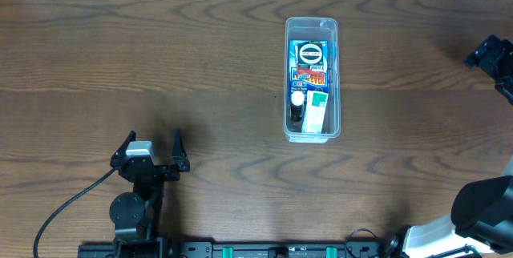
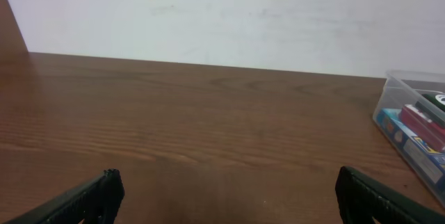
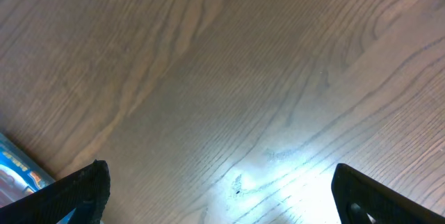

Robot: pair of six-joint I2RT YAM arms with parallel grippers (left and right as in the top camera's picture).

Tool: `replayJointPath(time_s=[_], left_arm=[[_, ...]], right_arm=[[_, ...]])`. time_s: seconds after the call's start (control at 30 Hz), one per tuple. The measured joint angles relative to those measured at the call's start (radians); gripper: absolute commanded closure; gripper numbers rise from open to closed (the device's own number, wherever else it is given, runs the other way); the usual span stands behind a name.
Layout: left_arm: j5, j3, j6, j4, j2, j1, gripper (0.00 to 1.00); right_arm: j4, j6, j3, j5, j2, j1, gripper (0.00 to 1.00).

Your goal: Pack container

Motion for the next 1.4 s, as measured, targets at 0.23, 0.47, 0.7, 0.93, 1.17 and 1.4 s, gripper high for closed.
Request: replayJointPath(time_s=[0.23, 0.47, 0.7, 0.93, 1.17, 1.4], left_arm=[[0.0, 0.0, 0.0, 0.0, 0.0, 0.0, 0.02], [0.0, 0.0, 0.0, 0.0, 0.0, 0.0, 0.02], [0.0, 0.0, 0.0, 0.0, 0.0, 0.0, 0.02], [0.0, 0.0, 0.0, 0.0, 0.0, 0.0, 0.02], [0.0, 0.0, 0.0, 0.0, 0.0, 0.0, 0.02], [0.0, 0.001, 0.0, -0.001, 0.0, 0.0, 0.02]], right_arm=[[0.0, 0.0, 0.0, 0.0, 0.0, 0.0, 0.01], [0.0, 0.0, 0.0, 0.0, 0.0, 0.0, 0.01], [0.0, 0.0, 0.0, 0.0, 0.0, 0.0, 0.01], [0.0, 0.0, 0.0, 0.0, -0.004, 0.0, 0.01], [0.002, 0.0, -0.005, 0.0, -0.148, 0.0, 0.01], [0.002, 0.0, -0.003, -0.001, -0.409, 0.038, 0.01]])
